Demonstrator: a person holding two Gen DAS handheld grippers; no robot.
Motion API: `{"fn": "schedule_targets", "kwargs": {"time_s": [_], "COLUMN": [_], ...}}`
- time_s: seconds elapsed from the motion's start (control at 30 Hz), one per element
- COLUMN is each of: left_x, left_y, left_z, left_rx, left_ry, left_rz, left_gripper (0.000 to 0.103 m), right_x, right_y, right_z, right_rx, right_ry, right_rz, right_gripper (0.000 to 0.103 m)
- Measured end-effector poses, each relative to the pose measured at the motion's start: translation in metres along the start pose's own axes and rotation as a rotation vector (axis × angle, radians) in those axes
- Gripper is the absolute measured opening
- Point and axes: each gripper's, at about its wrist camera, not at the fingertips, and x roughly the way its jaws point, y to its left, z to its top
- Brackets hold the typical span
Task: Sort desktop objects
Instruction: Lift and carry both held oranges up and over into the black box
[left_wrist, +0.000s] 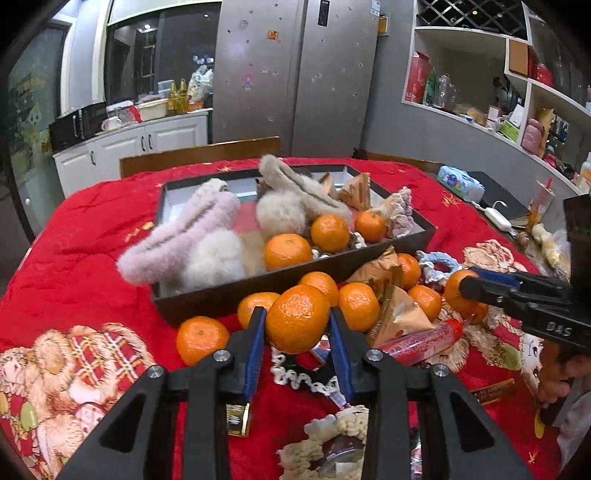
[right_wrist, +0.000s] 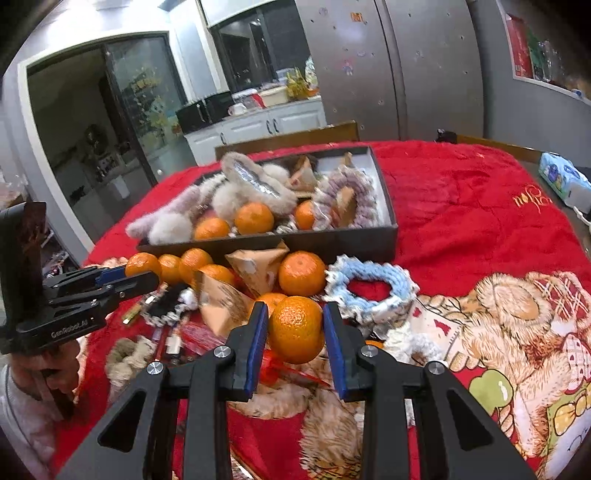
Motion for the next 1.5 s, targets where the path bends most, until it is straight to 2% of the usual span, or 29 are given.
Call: {"fn": "schedule_targets", "kwargs": {"time_s": [0.23,0.4,0.5,0.67,0.93,1.27,1.5], "left_x": [-0.001,-0.004,-0.006,-0.003,0.0,-0.013,-0.015], "left_y": [-0.002,-0.002,-0.002,-0.005,-0.009,-0.02,-0.025], "left_z": [-0.003,-0.005,-0.005,-0.007,-0.009,0.015,0.042], "left_rx": [-0.039,-0.078,-0.073,-0.042,-0.043,-0.006,0.036], "left_ry": [-0.008,-0.036,-0.038,-0.048,-0.033,-0.046,-0.052], "left_rz": [-0.015,0.017,0.028,0.07,0.033,0.023,0.039], "left_gripper": [0.034,0.034,0.034,0.034,0.034,0.034,0.034], "right_x": [-0.005,-0.006,-0.01,-0.008,-0.004,-0.019,-0.023], "right_y": [0.017,0.028,0.035,0.038,0.033,0.035,0.051], "right_z": [0.0,-0.002,-0.004,-0.004,-0.006,0.011,0.037], "right_rx": [0.005,-0.01,-0.037,-0.041,-0.017,-0.002,-0.066], "right_ry": [-0.075,-0.093,-0.109,-0.106,-0.09,-0.132,-0.137], "right_rz": [0.033,0.105,0.108,0.118,0.152,0.166,0.128], "right_gripper": [0.029,0.029,0.029,0.029,0.029,0.029,0.029]}}
